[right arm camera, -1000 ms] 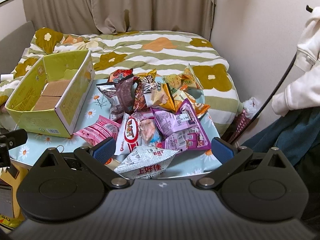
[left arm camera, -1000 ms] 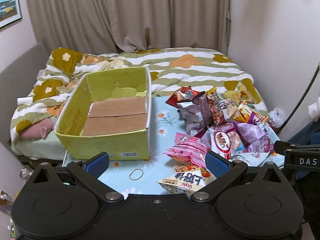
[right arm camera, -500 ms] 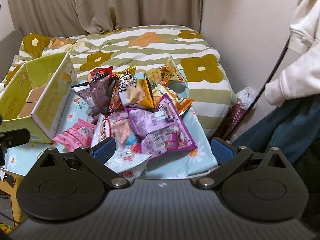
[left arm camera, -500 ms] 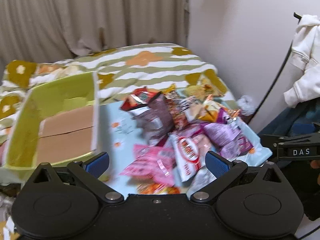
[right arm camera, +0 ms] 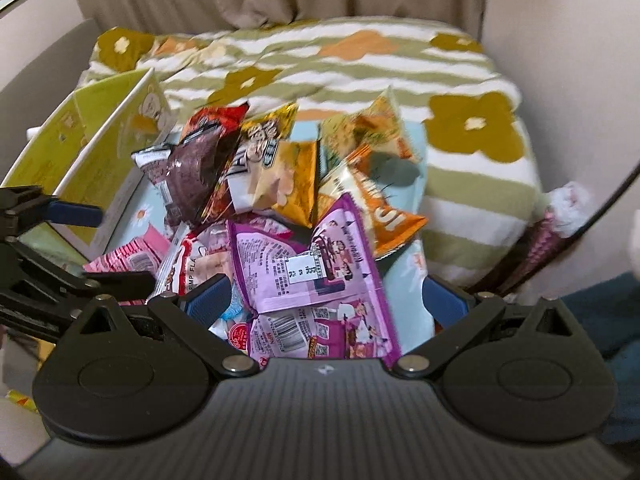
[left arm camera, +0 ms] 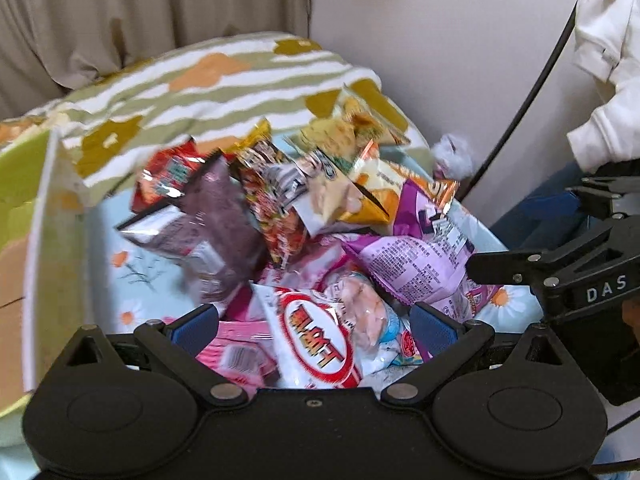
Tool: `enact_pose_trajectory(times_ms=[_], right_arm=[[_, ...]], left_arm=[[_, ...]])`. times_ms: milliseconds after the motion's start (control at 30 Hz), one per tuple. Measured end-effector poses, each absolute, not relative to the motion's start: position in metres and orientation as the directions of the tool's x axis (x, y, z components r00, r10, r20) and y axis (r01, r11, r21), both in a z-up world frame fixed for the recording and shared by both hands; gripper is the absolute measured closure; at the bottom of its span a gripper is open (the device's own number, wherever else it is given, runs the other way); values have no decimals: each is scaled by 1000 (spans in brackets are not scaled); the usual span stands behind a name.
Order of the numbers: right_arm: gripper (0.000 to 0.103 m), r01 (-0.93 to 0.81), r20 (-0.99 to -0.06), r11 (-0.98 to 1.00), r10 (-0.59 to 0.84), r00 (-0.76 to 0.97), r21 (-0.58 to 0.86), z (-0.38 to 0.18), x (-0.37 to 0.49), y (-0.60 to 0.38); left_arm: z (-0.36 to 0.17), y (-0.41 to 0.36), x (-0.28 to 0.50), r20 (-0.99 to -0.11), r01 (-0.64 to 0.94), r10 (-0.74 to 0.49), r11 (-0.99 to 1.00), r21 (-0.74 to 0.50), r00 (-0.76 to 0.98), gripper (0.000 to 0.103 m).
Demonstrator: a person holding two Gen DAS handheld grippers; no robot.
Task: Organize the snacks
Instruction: 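Grasp the white red-logo bag with the left tool while the right tool grasps the purple bag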
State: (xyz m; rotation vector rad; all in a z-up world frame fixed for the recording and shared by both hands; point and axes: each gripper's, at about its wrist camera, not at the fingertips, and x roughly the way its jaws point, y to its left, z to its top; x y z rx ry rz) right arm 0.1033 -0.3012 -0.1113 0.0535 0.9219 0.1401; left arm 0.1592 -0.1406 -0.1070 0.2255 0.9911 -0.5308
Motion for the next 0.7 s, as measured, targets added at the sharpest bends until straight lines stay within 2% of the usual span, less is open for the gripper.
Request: enact_pose_trajectory(times_ms=[333, 433, 500, 700], right_arm=[[0, -155, -824, 971, 237, 515, 183, -140, 135, -317], [0, -159, -827, 960, 281, 487, 232, -149, 141, -323], [0, -160, -828, 950, 311, 467, 267, -154, 145, -326], [0, -163, -826, 925, 379, 418, 342, -163, 152, -331]], left_arm=[[-149, -160, 182, -901, 512, -284, 855, -82, 329, 9], [-155, -161, 185, -905, 500, -295, 859, -111, 307, 9], [-158, -161, 187, -905, 498, -307, 858, -130, 293, 14], [-158, -159, 188, -901, 497, -324, 855, -147, 290, 19]])
